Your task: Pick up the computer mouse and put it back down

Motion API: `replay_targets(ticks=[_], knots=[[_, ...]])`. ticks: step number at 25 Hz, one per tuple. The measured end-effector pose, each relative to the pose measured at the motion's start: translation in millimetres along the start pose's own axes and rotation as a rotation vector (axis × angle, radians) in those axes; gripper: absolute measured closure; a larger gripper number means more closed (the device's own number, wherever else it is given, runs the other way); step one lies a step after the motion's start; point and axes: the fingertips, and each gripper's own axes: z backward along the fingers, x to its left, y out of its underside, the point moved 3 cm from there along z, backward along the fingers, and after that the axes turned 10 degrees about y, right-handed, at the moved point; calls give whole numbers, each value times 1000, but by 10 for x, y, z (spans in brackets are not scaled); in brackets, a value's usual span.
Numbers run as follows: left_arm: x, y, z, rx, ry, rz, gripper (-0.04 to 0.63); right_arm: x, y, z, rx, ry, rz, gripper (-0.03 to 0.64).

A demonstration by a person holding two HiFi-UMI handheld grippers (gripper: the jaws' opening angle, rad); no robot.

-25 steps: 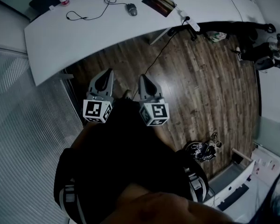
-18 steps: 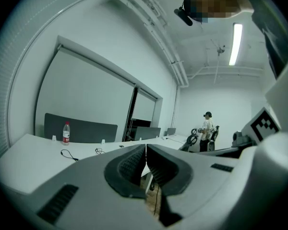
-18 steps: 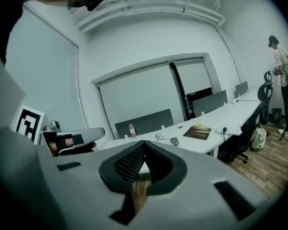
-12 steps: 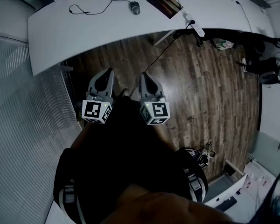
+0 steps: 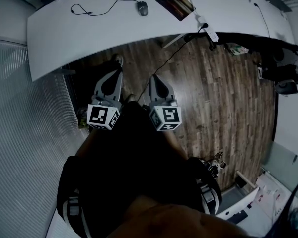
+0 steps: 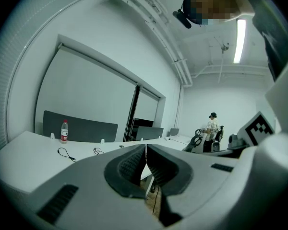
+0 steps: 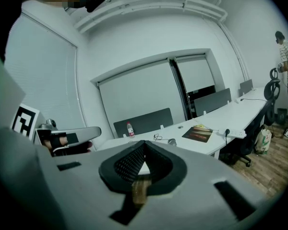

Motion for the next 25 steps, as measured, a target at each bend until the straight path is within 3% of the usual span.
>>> replay_targets(ticks=[10,25], knots=[[427,-71,-588,23,1,33,589,-194,-131,-638,20,27,27,617],[1567,-154,-1619,94,43,63,589,-212,-482,-2187,51,54,15,617]])
